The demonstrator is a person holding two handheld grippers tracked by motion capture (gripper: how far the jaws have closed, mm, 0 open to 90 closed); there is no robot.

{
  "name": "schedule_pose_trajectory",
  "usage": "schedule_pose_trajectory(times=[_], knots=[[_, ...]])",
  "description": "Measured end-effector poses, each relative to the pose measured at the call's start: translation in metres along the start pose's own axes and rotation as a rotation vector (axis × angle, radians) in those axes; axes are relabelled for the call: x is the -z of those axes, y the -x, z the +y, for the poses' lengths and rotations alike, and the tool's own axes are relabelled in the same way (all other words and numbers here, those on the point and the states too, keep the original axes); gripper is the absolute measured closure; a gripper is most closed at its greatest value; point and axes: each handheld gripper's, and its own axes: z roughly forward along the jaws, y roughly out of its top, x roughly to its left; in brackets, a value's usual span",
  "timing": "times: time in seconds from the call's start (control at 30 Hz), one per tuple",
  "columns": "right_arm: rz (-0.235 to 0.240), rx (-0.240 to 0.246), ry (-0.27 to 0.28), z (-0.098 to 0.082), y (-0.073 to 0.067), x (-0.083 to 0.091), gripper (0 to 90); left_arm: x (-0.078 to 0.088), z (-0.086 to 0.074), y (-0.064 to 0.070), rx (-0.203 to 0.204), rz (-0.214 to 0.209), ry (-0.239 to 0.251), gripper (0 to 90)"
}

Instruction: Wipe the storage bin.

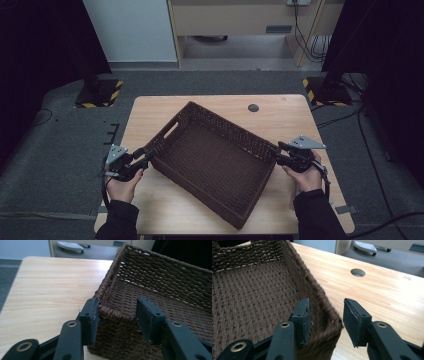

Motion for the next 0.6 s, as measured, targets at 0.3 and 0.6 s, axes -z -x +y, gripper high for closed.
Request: schedule_pose_trajectory(times=[0.3,0.6], knots=[[0.037,-0.005,-0.023,0.0,0.008,-0.011,60.6,-0.018,0.006,-0.003,0.011,0.022,0.016,51.4],[0.067,-0.003,-0.038,-0.007,0.001,-0.006,74.3,-0.012,-0.001,0.008,0.019,-0.004,0.022,42.7]])
